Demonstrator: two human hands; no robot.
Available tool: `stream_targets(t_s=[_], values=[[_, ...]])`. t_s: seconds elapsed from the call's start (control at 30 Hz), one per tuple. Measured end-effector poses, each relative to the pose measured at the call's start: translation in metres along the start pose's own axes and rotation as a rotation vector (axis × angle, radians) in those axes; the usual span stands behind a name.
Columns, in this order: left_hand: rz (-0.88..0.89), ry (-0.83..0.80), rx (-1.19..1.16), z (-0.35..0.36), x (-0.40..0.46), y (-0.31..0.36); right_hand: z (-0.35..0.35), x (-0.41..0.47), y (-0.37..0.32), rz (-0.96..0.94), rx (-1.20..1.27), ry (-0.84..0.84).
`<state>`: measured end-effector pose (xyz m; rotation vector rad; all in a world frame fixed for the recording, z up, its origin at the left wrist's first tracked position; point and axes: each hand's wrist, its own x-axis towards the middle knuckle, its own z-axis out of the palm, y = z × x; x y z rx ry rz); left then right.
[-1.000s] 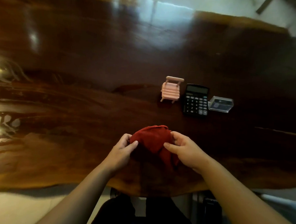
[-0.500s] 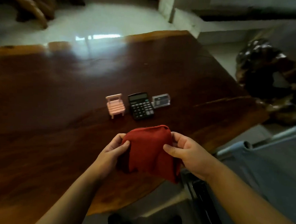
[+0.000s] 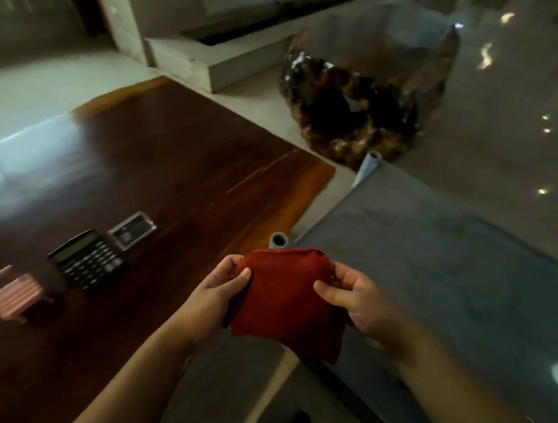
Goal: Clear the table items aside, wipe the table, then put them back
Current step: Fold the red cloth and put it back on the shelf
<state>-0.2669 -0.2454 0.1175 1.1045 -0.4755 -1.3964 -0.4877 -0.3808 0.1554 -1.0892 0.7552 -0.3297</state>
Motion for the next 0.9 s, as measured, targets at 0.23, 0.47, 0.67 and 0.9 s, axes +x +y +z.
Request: stream_targets(t_s=[0.23,0.47,0.67,0.9], values=[[-0.139,-0.055,0.185,0.072,0.084,0.006,-0.08,0.008,-0.001,0.038,0.116,0.236],[-0.262,0.009,0.396,0.101,0.149,0.006,-0.114,0.037,0.013,0.084,0.133,0.375],[-0.311,0.009,0.679,0.094,0.189,-0.021,-0.13,0.06,0.044,0.154,-0.119,0.565],[-0.198,-0.098,1.094,0.088,0.194,-0.025,-0.139,0.061,0.068,0.209,-0.581,0.761]])
